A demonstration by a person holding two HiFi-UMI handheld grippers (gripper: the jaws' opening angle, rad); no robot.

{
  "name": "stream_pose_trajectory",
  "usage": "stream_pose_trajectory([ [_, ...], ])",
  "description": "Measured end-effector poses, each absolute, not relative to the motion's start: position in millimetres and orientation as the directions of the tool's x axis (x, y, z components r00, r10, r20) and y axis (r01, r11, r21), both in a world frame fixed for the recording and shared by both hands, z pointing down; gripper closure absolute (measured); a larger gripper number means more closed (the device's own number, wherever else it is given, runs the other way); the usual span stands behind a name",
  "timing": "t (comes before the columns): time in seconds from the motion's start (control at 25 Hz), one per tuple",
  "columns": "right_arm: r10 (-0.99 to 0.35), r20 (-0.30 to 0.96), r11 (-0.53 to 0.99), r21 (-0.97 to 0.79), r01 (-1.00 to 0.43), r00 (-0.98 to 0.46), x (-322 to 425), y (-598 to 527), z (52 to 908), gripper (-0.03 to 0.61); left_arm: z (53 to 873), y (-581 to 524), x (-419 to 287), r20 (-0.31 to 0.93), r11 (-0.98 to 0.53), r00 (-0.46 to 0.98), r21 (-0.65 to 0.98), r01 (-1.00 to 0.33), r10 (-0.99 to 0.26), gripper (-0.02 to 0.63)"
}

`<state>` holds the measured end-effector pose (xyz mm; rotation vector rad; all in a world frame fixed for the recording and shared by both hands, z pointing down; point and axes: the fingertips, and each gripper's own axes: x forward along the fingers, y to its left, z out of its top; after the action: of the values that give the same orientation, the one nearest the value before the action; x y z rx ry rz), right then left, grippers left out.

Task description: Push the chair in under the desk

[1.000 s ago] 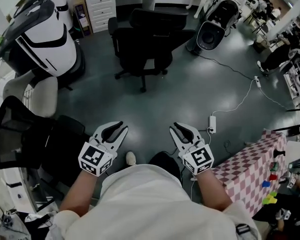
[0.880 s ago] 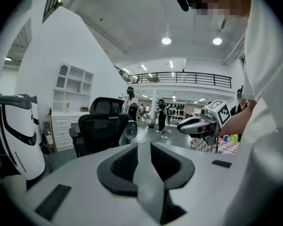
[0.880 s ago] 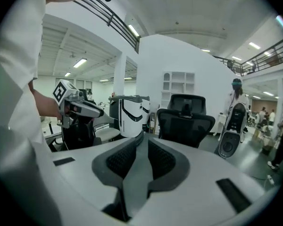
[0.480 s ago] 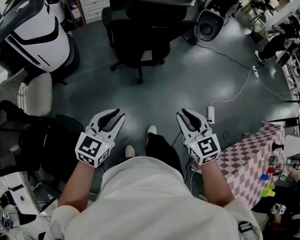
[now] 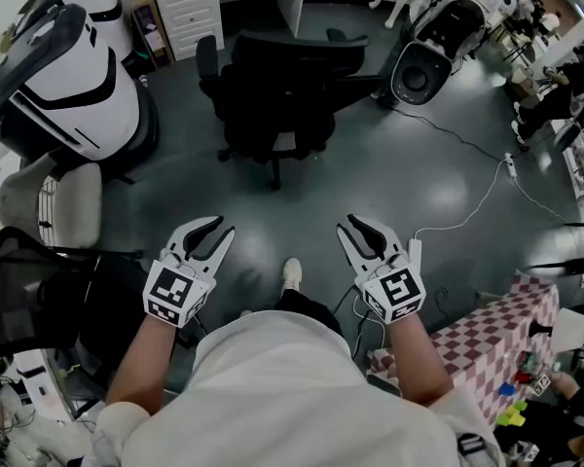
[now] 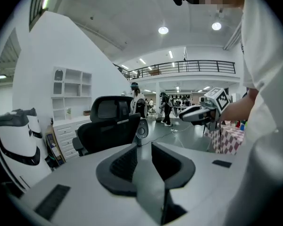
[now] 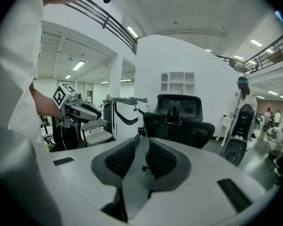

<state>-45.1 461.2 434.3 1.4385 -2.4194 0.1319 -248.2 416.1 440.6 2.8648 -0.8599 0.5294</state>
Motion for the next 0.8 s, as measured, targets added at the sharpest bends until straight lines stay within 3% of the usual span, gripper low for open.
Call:
stream_pose_trajectory([
  [0.44, -0.798, 0.297, 0.582, 0.158, -0.797, -0.524, 32.4, 347.8, 425.7, 0.48, 432.9, 312.2, -180.2, 0.395, -0.789, 0.699, -0.131, -0.6, -0.597, 0.499],
  [0.8, -0.754, 0.368, 0.648, 0.278, -0.709, -0.545, 49.2, 275.6, 441.8, 0.456, 438.0, 244.6, -164.8, 0.447, -0.795, 0.666, -0.221, -0.565, -0.597, 0.482],
])
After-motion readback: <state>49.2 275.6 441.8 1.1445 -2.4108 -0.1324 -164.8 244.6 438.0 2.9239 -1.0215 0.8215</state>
